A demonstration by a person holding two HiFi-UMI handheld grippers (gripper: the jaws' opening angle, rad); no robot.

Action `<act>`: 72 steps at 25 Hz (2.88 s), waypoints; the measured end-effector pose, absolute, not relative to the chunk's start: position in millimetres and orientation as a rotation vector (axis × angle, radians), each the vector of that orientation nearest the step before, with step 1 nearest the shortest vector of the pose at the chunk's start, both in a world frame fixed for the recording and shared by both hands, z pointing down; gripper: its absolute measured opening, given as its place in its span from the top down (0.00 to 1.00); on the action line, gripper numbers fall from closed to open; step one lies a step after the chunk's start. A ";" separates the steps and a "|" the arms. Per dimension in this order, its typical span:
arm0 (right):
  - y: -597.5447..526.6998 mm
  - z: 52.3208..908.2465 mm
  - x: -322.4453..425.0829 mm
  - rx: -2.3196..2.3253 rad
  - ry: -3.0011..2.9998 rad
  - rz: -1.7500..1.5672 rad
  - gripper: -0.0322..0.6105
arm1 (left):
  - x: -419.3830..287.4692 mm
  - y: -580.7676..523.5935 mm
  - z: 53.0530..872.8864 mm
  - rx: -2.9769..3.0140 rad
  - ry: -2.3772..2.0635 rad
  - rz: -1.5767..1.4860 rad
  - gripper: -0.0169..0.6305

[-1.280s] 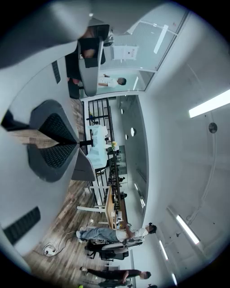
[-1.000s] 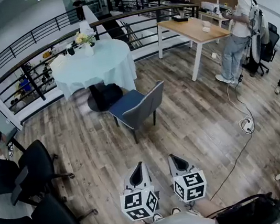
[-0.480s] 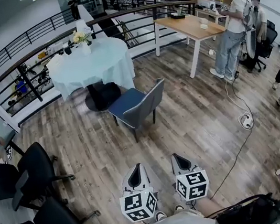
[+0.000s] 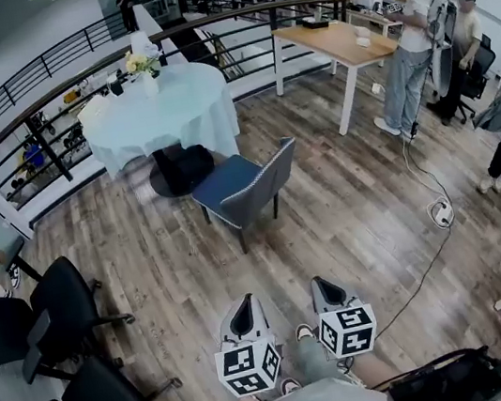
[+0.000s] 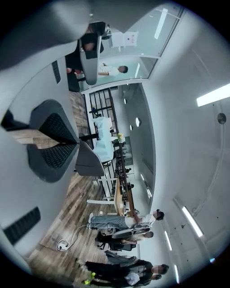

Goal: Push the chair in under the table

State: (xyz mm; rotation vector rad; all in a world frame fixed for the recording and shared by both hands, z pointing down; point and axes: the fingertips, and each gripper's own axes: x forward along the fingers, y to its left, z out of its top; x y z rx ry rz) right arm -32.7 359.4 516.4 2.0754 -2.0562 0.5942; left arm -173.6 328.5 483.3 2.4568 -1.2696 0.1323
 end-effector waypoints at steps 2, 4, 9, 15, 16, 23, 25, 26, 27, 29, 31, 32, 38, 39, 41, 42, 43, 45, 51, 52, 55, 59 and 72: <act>348.3 518.1 -31.5 2.065 -2.063 0.598 0.92 | -174.7 320.8 485.9 2.446 -1.282 0.145 0.97; 334.4 519.1 -32.0 2.049 -2.077 0.604 0.92 | -176.2 309.8 488.1 2.432 -1.296 0.153 0.97; 295.4 514.7 -29.9 1.997 -2.121 0.611 0.92 | -170.2 275.0 483.4 2.413 -1.326 0.156 0.97; 249.9 518.3 -3.3 1.949 -2.133 0.622 0.92 | -149.1 234.5 490.1 2.371 -1.352 0.163 0.97; 243.0 519.0 2.5 1.943 -2.132 0.624 0.92 | -145.0 228.5 491.7 2.362 -1.356 0.166 0.97; 196.6 527.4 41.3 1.900 -2.140 0.642 0.92 | -119.7 185.1 504.2 2.321 -1.384 0.197 0.97; 185.1 529.2 53.8 1.901 -2.135 0.651 0.92 | -114.2 172.5 508.2 2.305 -1.390 0.211 0.97; 179.8 530.0 60.2 1.903 -2.132 0.656 0.92 | -111.0 166.4 509.5 2.298 -1.393 0.216 0.97; 174.8 531.0 66.6 1.903 -2.129 0.662 0.92 | -107.5 160.5 510.1 2.292 -1.396 0.218 0.97; 164.6 533.1 78.1 1.899 -2.124 0.674 0.92 | -100.6 149.0 509.9 2.281 -1.406 0.220 0.97; 155.2 535.6 87.3 1.888 -2.124 0.685 0.92 | -95.1 139.5 510.4 2.269 -1.418 0.223 0.97; 150.9 537.6 91.1 1.882 -2.124 0.689 0.92 | -92.9 135.5 512.1 2.263 -1.424 0.226 0.97; 120.9 550.8 104.2 1.854 -2.121 0.721 0.92 | -83.3 111.3 522.6 2.236 -1.432 0.251 0.97; 115.9 550.6 104.8 1.847 -2.125 0.723 0.92 | -82.1 107.1 521.0 2.237 -1.435 0.252 0.97; 106.8 549.4 105.9 1.836 -2.135 0.723 0.92 | -80.0 98.9 517.3 2.241 -1.445 0.251 0.97; 103.2 548.6 106.8 1.833 -2.140 0.722 0.92 | -79.1 95.5 515.8 2.241 -1.451 0.249 0.97; 100.2 548.0 107.6 1.830 -2.143 0.720 0.92 | -78.6 92.6 514.8 2.240 -1.457 0.246 0.97; 94.9 547.6 108.2 1.822 -2.146 0.717 0.92 | -78.7 87.5 514.8 2.232 -1.462 0.239 0.97; 76.7 551.2 118.7 1.842 -2.112 0.727 0.92 | -67.5 68.7 523.2 2.244 -1.407 0.262 0.97; 73.3 553.0 121.2 1.851 -2.101 0.735 0.92 | -65.1 63.8 524.6 2.249 -1.397 0.267 0.97; 60.3 555.5 122.9 1.867 -2.081 0.755 0.92 | -60.8 44.0 523.9 2.266 -1.374 0.263 0.97; 35.7 553.7 120.2 1.883 -2.067 0.748 0.92 | -57.7 11.3 520.9 2.298 -1.340 0.259 0.97; -62.7 542.5 94.2 1.938 -2.028 0.730 0.92 | -81.7 -94.9 513.4 2.340 -1.279 0.235 0.97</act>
